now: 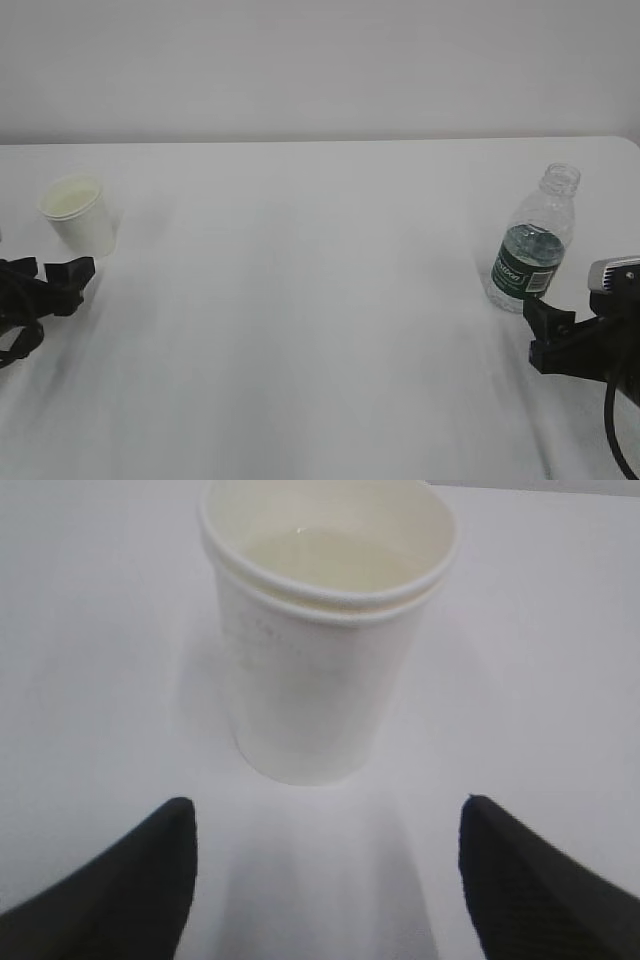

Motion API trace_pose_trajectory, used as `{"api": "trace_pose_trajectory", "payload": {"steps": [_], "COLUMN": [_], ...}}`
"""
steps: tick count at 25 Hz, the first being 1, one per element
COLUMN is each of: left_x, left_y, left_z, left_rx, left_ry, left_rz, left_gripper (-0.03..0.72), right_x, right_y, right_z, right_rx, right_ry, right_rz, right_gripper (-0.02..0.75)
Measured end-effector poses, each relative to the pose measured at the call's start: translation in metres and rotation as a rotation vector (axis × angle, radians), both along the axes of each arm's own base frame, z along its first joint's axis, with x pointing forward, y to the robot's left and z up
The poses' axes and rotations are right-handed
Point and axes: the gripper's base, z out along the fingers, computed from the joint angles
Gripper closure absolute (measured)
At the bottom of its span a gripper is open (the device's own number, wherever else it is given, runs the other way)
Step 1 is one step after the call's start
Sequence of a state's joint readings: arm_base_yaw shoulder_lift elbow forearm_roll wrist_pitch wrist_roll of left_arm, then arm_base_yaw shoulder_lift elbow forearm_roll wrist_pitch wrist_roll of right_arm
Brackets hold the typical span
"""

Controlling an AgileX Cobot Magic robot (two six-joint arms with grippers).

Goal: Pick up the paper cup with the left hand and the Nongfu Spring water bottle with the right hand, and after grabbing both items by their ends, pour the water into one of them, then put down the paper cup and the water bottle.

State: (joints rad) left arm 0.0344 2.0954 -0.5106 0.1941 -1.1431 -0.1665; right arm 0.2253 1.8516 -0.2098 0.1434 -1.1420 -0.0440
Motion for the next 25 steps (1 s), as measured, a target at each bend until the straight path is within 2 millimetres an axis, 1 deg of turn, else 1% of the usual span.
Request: {"api": "trace_pose_trajectory", "payload": {"steps": [2, 9, 14, 19, 25], "left_x": [-0.003, -0.010, -0.014, -0.017, -0.018], "left_y": [0.000, 0.000, -0.001, -0.006, -0.008], "left_z": [0.003, 0.023, 0.033, 0.040, 0.050], "left_rx": [0.000, 0.001, 0.002, 0.002, 0.003], "left_ry": [-0.001, -0.050, -0.074, -0.093, -0.127], "left_rz": [0.000, 0.000, 0.000, -0.018, -0.025], "left_gripper": [0.099, 0.101, 0.101, 0.101, 0.101], "right_x": [0.000, 0.000, 0.001, 0.001, 0.001], "right_y": [0.000, 0.000, 0.000, 0.000, 0.000], "right_z": [0.000, 0.000, 0.011, 0.025, 0.035], "right_rx": [-0.002, -0.015, -0.007, 0.003, 0.005], "right_ry": [0.000, -0.001, -0.051, -0.111, -0.155], "right_rz": [0.001, 0.007, 0.008, 0.008, 0.009], "right_gripper": [0.150, 0.150, 0.151, 0.150, 0.150]}}
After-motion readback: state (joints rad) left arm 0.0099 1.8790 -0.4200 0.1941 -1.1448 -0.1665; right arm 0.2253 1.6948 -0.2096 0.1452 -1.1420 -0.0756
